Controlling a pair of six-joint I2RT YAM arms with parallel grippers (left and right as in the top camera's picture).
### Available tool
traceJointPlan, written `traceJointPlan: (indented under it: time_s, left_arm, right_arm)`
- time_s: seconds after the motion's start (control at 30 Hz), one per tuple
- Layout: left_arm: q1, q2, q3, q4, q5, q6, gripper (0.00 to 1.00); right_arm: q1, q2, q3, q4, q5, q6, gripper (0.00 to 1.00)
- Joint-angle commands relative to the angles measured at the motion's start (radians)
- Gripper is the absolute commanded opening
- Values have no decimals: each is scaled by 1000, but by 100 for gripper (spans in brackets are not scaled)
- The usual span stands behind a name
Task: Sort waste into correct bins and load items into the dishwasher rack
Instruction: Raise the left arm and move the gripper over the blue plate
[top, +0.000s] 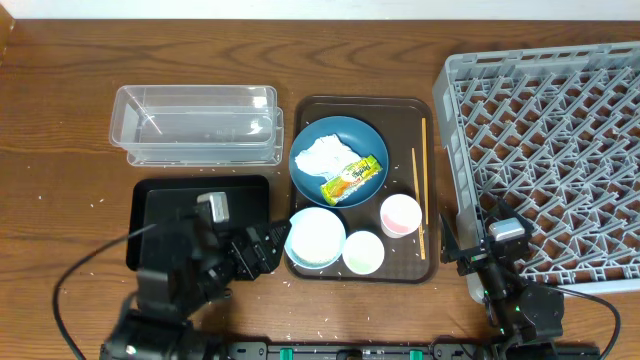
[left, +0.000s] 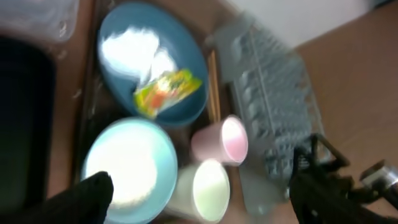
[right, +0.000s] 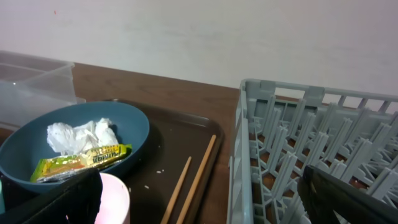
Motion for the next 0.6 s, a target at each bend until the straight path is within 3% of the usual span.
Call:
traceJointPlan:
  time_s: [0.0, 0.17, 0.57]
  left_arm:
    - [-4, 104, 185, -138, -14, 183, 93]
    - [-4, 211, 412, -357, -92, 233, 93]
    - [-4, 216, 452, -392, -75, 199, 93]
  right_arm:
    - [-13, 3, -1, -4, 2, -8, 99]
    - [-13, 3, -1, -4, 2, -8, 99]
    - [-13, 3, -1, -4, 2, -8, 99]
